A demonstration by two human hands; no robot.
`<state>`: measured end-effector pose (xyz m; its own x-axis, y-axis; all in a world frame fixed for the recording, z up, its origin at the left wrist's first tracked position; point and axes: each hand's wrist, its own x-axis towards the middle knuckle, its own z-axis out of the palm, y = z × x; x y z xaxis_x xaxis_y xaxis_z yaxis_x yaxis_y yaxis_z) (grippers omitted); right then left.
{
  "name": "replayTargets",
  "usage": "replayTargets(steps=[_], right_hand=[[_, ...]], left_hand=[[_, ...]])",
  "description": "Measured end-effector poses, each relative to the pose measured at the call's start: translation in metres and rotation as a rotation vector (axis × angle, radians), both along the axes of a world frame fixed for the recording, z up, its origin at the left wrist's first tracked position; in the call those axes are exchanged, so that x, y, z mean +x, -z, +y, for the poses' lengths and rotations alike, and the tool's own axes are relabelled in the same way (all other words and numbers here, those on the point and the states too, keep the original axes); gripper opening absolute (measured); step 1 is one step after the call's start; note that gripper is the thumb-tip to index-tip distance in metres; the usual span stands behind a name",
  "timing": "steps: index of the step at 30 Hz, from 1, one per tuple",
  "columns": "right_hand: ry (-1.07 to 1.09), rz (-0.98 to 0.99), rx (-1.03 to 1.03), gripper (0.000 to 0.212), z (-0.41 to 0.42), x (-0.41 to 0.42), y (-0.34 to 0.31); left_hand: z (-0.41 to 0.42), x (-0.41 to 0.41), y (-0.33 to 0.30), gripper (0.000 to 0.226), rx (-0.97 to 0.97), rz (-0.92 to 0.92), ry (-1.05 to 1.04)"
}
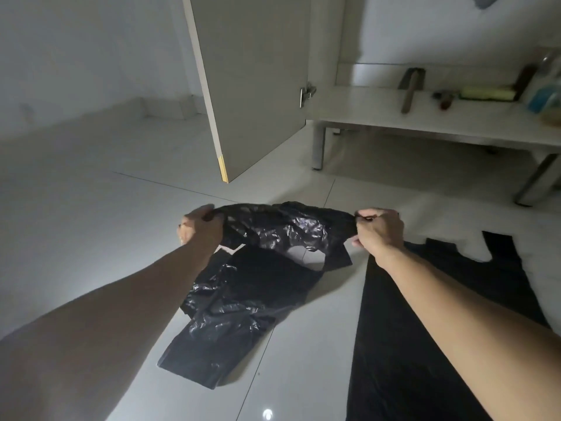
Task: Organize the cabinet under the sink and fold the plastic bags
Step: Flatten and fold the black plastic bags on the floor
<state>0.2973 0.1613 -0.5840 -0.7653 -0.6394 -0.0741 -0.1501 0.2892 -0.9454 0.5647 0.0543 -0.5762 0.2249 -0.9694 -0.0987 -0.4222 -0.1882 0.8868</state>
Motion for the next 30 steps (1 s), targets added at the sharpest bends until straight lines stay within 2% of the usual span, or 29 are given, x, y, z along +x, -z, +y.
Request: replayTargets(steps=[1, 3, 4, 6, 8, 10, 14, 17, 20, 22, 24, 26, 28, 30], right_hand=[[-0.010, -0.055, -0.014, 0.013, 0.001, 0.002, -0.006], [-0.047, -0.126, 0.003, 0.012, 0.003, 0.005, -0.018], [-0.080, -0.139, 0.010, 0.012, 0.005, 0.006, -0.024], [-0.139, -0.222, -0.023, 0.013, 0.016, 0.008, -0.038], [-0.142, -0.392, -0.108, 0.017, 0.029, 0.007, -0.049], [-0.110, -0.488, -0.161, 0.018, 0.040, 0.002, -0.054], [-0.061, -0.571, -0.176, 0.017, 0.061, -0.013, -0.057], [-0.201, -0.542, -0.119, 0.027, 0.084, -0.022, -0.058], [-0.422, -0.500, 0.004, 0.032, 0.114, -0.031, -0.047], [-0.517, -0.487, 0.088, 0.039, 0.132, -0.038, -0.034], [-0.620, -0.438, 0.222, 0.038, 0.152, -0.044, -0.020], [-0.750, -0.297, 0.421, 0.032, 0.172, -0.054, -0.005], [-0.815, -0.185, 0.660, 0.038, 0.185, -0.067, 0.008], [-0.811, -0.134, 0.908, 0.036, 0.191, -0.077, 0.016]], left_hand=[[0.003, -0.006, -0.003, 0.057, 0.079, 0.020, -0.070], [0.007, -0.018, -0.009, 0.077, 0.335, 0.343, -0.074], [0.010, -0.023, -0.010, 0.073, 0.416, 0.479, -0.007], [0.016, -0.031, -0.011, 0.054, 0.471, 0.629, 0.105], [0.019, -0.040, -0.010, 0.032, 0.417, 0.666, 0.101], [0.021, -0.046, -0.011, 0.021, 0.405, 0.659, 0.072], [0.022, -0.050, -0.007, 0.032, 0.429, 0.540, 0.129], [0.025, -0.048, -0.008, 0.035, 0.433, 0.625, 0.166], [0.025, -0.045, -0.009, 0.050, 0.438, 0.740, 0.177], [0.029, -0.041, -0.008, 0.056, 0.484, 0.631, 0.224], [0.032, -0.034, -0.006, 0.048, 0.584, 0.368, 0.385], [0.035, -0.024, 0.000, 0.031, 0.738, 0.026, 0.540], [0.042, -0.016, 0.007, 0.015, 0.897, -0.432, 0.700], [0.055, -0.014, 0.008, 0.014, 1.020, -0.802, 0.875]])
